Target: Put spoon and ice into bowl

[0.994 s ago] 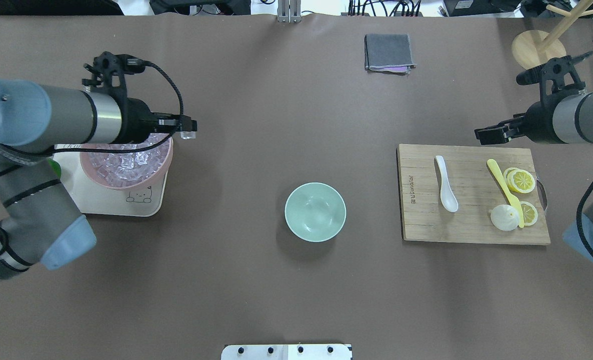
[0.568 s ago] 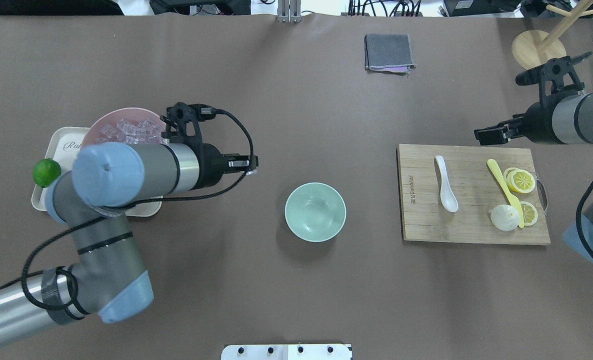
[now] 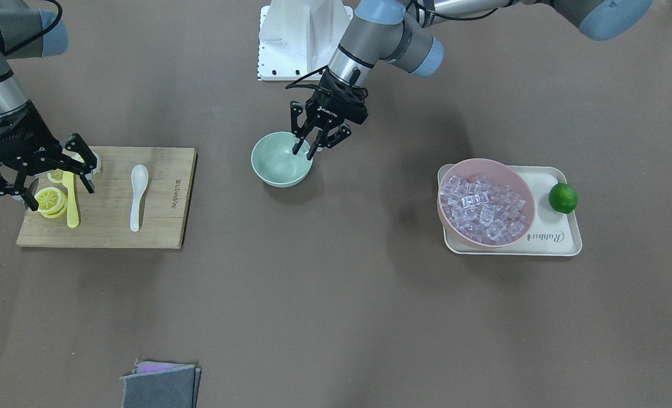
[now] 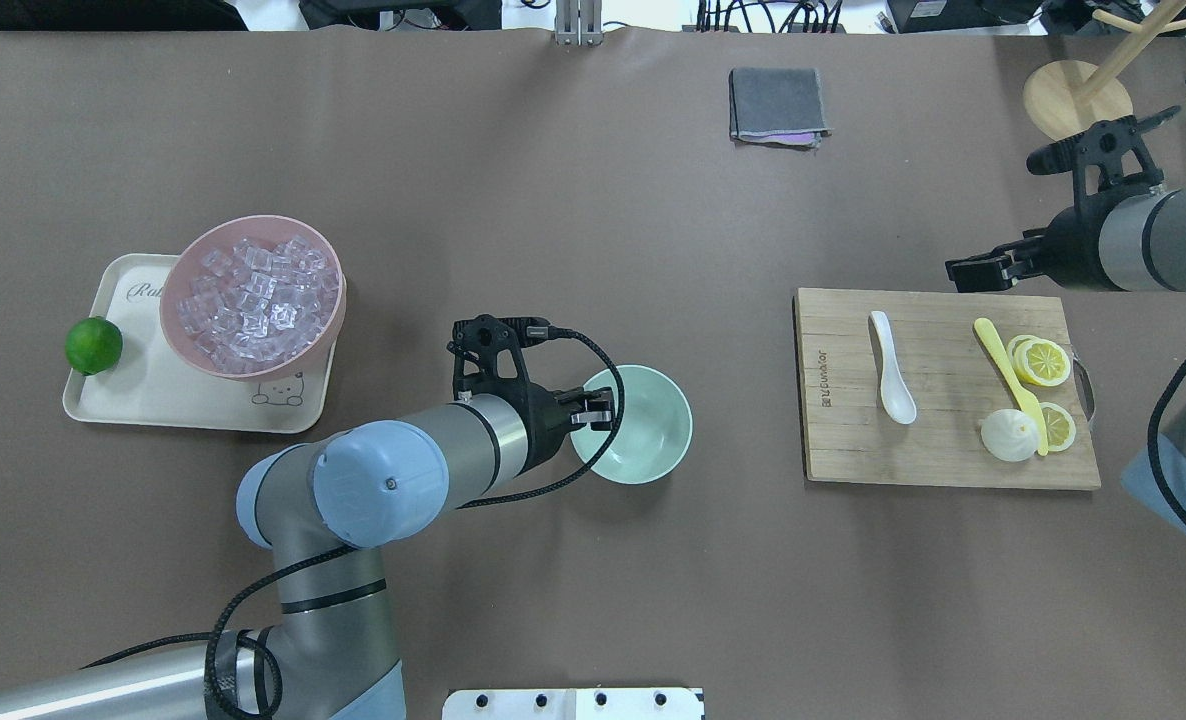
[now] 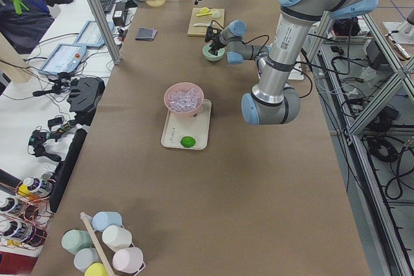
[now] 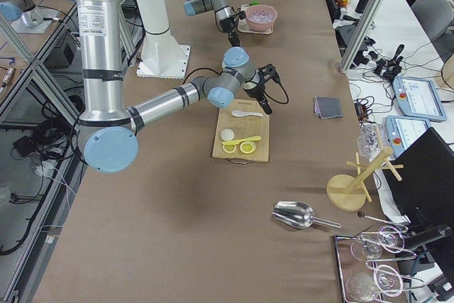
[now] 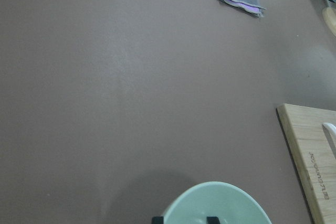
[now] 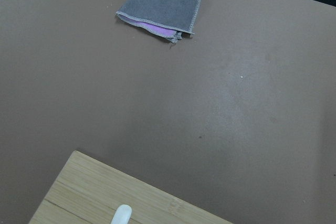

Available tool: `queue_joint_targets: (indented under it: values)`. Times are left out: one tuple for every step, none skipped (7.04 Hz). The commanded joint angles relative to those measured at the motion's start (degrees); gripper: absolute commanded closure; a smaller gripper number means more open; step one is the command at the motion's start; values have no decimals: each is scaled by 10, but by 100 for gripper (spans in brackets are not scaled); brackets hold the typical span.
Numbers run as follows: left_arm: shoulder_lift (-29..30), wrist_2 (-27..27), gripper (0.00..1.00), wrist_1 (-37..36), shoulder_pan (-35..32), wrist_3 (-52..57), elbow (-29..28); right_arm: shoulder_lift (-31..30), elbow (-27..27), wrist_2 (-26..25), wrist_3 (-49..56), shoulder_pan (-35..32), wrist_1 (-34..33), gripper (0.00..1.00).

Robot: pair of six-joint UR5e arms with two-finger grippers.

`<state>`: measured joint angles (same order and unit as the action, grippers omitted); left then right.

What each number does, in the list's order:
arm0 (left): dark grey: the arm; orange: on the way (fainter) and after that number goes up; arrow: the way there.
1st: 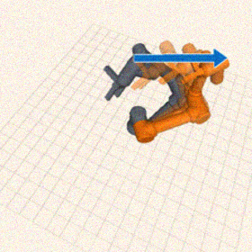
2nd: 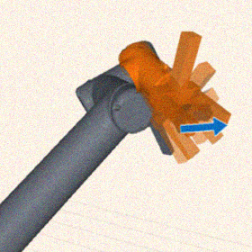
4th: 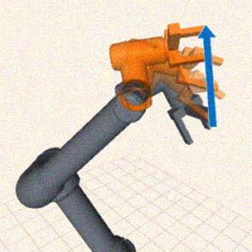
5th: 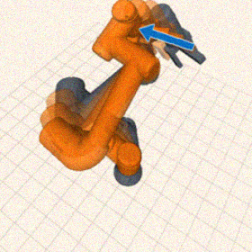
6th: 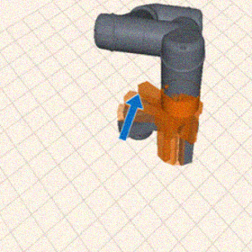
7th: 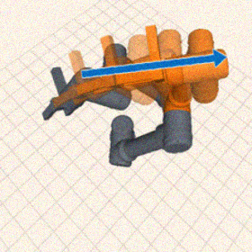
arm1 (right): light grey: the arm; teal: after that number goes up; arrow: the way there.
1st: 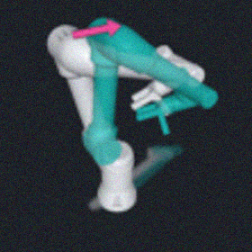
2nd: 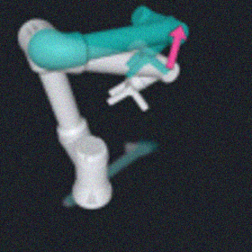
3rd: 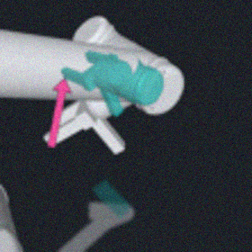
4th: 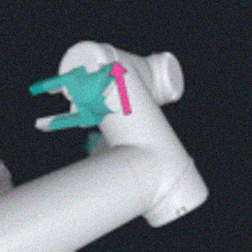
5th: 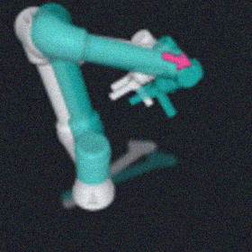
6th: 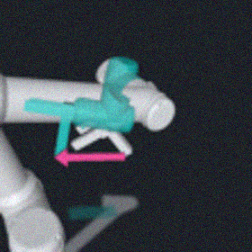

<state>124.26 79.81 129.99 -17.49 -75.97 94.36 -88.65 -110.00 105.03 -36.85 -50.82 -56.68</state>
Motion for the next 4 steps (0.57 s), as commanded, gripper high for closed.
queue_joint_targets:
  values:
    - [14, -27, 100, 2, 14, -1, -22, 0, 0, -2, 0, 1, 1, 0]
    - [15, -28, 94, 1, 15, -1, -23, 0, 0, -2, 0, 3, 1, 0]
    - [15, -28, 57, 1, 14, 0, -22, 1, 0, -2, -1, 5, 2, 0]
    - [15, -28, 26, 2, 15, 0, -22, 1, 0, -3, 0, 5, 2, 0]
